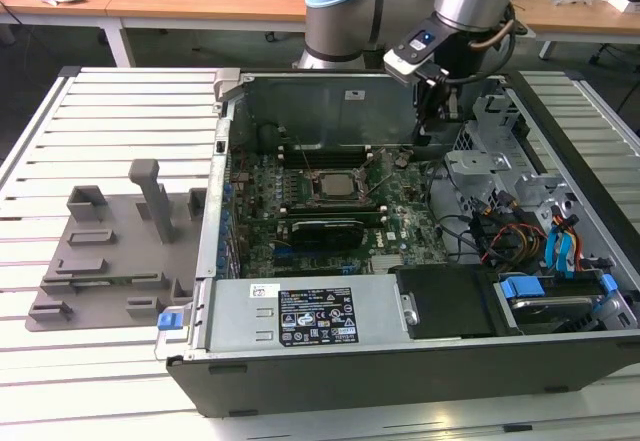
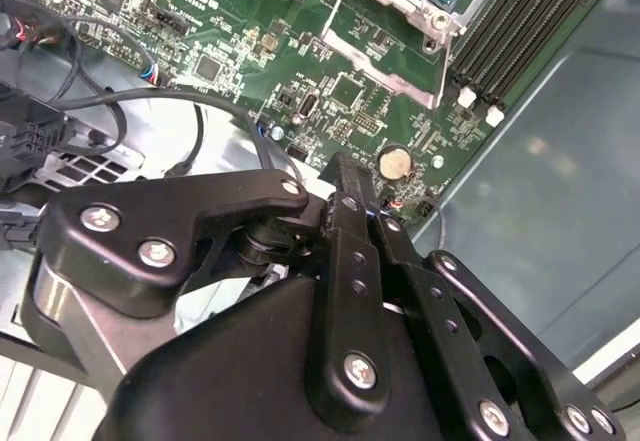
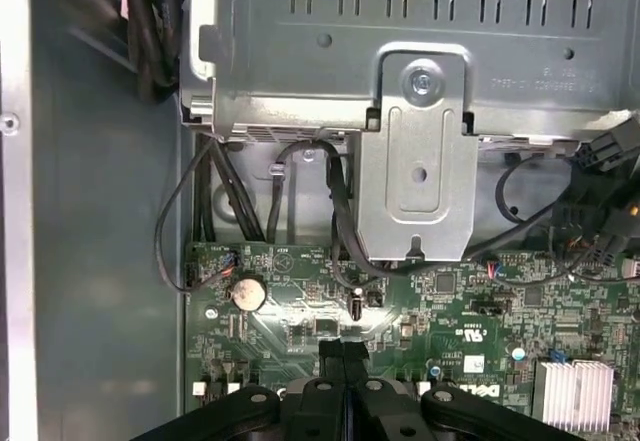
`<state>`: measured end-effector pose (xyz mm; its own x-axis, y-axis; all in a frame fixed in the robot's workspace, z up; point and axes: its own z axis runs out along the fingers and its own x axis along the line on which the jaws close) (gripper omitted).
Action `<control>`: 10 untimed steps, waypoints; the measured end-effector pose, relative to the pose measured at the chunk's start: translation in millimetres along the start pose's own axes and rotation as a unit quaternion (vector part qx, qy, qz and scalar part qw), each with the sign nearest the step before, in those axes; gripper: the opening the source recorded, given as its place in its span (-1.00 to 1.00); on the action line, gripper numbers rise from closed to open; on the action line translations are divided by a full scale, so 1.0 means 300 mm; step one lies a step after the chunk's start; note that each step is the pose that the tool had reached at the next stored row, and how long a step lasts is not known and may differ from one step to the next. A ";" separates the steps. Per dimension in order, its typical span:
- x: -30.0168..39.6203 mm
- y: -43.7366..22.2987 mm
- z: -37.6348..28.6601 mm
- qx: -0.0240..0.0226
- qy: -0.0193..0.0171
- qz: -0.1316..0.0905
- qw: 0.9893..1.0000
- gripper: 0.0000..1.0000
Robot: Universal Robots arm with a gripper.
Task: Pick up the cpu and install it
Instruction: 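Close the cpu cover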
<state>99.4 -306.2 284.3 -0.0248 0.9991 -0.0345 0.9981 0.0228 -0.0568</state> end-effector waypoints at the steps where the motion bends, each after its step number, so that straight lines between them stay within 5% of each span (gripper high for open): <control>1: 0.000 0.000 0.007 0.000 0.000 0.000 1.000 -0.79; 10: 0.001 0.001 0.017 0.000 0.000 0.000 1.000 -0.79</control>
<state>99.4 -306.2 279.3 -0.0249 0.9991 -0.0342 0.9981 0.0229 -0.0569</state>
